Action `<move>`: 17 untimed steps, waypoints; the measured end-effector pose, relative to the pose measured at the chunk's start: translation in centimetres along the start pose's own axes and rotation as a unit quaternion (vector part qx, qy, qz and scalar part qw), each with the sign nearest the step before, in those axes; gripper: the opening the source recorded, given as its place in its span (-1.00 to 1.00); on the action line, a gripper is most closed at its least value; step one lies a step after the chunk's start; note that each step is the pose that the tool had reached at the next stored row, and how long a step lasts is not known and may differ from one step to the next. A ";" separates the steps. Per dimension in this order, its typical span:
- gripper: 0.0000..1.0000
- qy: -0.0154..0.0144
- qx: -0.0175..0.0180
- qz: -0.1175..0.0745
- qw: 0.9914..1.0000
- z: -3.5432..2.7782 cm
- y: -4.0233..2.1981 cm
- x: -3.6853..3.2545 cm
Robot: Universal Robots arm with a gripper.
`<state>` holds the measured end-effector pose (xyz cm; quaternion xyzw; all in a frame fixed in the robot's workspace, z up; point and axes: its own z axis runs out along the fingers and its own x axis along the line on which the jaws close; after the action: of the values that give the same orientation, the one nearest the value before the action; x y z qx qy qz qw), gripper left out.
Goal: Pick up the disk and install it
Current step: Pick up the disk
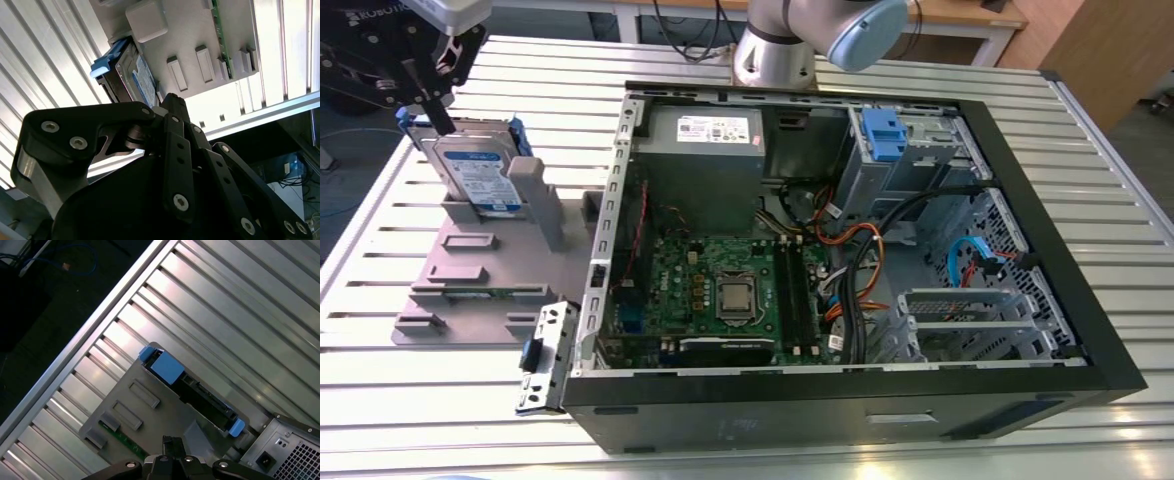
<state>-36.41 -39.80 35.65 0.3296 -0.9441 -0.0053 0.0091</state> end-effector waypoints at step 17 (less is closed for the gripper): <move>-0.79 0.000 0.000 -0.005 1.000 0.00 0.00 0.00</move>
<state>-36.41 -39.80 35.65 0.3342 -0.9424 -0.0052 0.0092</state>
